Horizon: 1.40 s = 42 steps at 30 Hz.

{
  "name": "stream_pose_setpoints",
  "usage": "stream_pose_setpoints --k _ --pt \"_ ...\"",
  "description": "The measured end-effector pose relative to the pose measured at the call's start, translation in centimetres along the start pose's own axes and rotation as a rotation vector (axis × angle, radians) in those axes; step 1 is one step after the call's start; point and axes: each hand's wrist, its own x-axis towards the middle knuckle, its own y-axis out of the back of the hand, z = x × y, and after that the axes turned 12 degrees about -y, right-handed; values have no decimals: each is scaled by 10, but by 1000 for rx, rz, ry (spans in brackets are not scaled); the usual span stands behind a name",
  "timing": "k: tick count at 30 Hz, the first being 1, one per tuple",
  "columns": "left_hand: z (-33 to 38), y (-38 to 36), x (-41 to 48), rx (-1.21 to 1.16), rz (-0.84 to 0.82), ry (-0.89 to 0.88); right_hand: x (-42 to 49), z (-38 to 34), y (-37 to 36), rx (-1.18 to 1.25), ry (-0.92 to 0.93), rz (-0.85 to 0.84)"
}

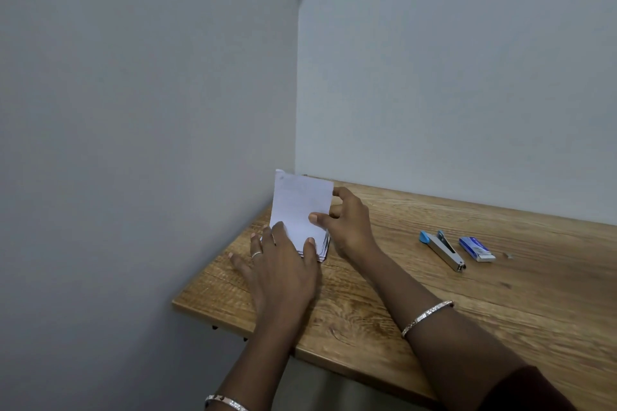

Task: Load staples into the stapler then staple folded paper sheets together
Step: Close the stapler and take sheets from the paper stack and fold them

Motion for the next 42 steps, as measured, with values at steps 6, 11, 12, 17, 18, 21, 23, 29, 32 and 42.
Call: stream_pose_setpoints --k 6,11,12,17,18,21,23,29,32,42 --pt "1 1 1 -57 105 15 -2 -2 8 179 -48 -37" --pt "5 2 -2 -6 167 -21 -11 1 34 328 -74 38" --pt "6 3 -2 2 189 -51 -12 2 41 350 -81 55" --pt "14 5 -3 -155 303 -294 -20 9 93 403 -68 86" --pt "19 4 -2 -217 301 -325 -22 11 104 395 -64 88" --pt "45 -3 7 -497 198 -338 -29 18 132 335 -45 86" --pt "68 -8 21 -697 76 -275 -31 20 146 282 -28 99" --pt "125 -41 60 -1052 -193 -151 -26 29 190 183 11 175" --pt "138 -59 73 -1180 -266 -135 -19 35 208 132 27 199" --pt "141 -96 77 -1362 -348 -164 -13 55 232 302 -95 136"
